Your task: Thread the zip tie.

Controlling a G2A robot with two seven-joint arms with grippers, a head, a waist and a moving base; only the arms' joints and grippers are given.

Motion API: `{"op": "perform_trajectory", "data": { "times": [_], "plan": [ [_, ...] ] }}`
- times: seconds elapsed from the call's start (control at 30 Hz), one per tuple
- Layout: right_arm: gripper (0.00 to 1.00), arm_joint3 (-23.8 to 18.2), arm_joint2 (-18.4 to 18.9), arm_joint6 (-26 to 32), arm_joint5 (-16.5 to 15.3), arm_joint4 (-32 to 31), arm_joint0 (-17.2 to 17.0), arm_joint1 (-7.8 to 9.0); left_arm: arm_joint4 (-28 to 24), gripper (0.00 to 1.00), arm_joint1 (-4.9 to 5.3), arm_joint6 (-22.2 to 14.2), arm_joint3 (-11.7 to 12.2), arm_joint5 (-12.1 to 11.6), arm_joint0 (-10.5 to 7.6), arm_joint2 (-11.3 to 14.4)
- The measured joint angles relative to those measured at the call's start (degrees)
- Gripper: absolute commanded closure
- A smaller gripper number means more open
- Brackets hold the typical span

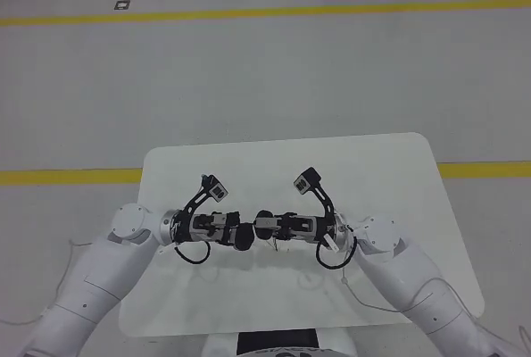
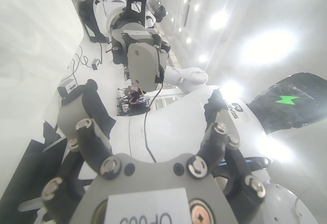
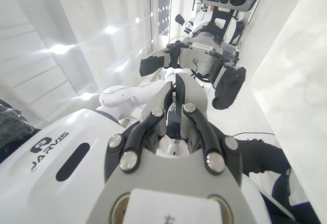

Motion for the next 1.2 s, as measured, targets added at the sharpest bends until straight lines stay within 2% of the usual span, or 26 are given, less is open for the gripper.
{"op": "perform_trajectory", "data": {
  "times": [0.03,0.1,0.37,0.87,1.03,1.2],
  "plan": [
    [1.0,0.0,0.0,0.0,0.2,-0.1,0.0,0.0,0.1,0.32,0.0,0.0,0.0,0.0,0.02,0.0],
    [1.0,0.0,0.1,0.0,0.7,-0.5,0.0,0.02,0.3,0.48,0.02,0.2,0.1,0.0,0.06,0.0],
    [1.0,-0.1,0.6,-0.5,3.0,-2.3,-0.3,0.23,1.1,0.62,0.05,0.6,0.2,-0.1,0.05,-0.1],
    [1.0,-2.2,2.9,0.3,7.5,-6.2,-1.4,1.17,2.1,0.73,-0.03,1.0,1.0,0.1,-0.44,0.4],
    [1.0,-2.1,2.9,0.4,7.9,-6.4,-1.5,1.24,2.3,0.73,-0.08,1.1,1.2,0.1,-0.55,0.7],
    [1.0,-1.9,2.6,0.8,7.9,-6.3,-1.4,1.22,2.8,0.78,-0.1,1.3,1.3,0.3,-0.74,0.9]
  ]
}}
